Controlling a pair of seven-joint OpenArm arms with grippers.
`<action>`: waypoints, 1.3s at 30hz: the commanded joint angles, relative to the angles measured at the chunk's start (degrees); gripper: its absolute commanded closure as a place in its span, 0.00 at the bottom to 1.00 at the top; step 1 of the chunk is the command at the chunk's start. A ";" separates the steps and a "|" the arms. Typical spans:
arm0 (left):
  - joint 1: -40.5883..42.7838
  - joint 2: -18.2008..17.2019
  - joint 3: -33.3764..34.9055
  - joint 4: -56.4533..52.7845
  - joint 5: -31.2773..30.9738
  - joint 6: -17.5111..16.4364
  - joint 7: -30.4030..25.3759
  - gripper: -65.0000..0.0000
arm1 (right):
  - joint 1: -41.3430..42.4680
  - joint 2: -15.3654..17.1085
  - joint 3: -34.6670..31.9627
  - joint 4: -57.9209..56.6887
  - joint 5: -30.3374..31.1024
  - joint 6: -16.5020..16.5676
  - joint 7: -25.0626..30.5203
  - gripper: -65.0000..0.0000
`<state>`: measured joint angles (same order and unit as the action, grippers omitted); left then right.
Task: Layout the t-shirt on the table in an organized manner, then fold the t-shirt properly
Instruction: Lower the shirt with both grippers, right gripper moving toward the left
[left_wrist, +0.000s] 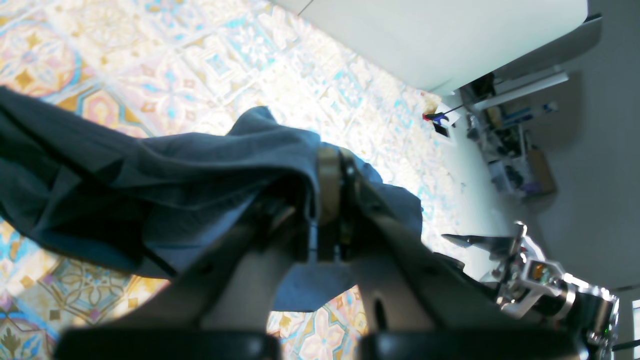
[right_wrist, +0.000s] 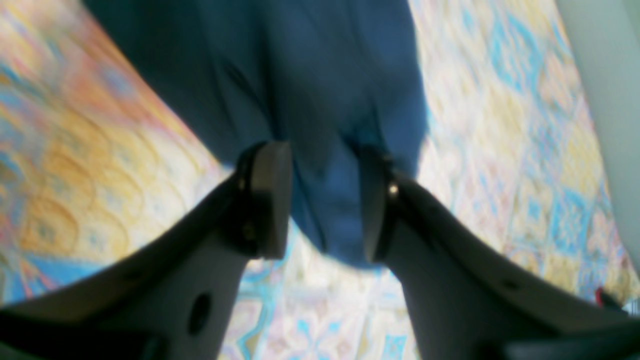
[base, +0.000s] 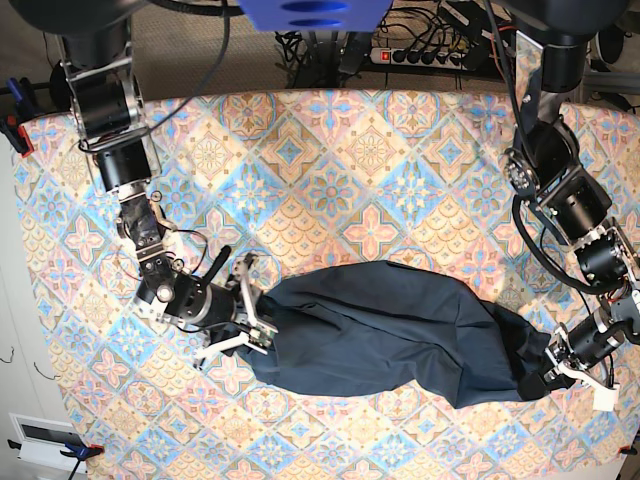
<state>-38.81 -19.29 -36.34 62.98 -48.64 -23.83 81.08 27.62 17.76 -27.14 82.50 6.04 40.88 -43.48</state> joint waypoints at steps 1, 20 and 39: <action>-1.41 -1.06 0.16 0.98 -2.30 -0.30 -1.08 1.00 | 2.32 1.27 1.16 0.97 1.12 -0.88 -1.22 0.63; 0.87 -2.47 0.07 0.98 -4.68 -0.30 -1.08 1.00 | 3.90 -8.48 17.51 -10.19 12.29 -0.88 -5.61 0.55; 0.87 -2.47 0.07 0.98 -5.03 -0.30 -1.08 1.00 | 3.90 -11.65 17.25 -19.16 12.20 -0.88 -0.43 0.55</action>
<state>-36.18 -20.82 -36.34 62.98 -51.70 -23.83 80.84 29.54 6.04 -9.96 62.54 17.02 39.83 -45.60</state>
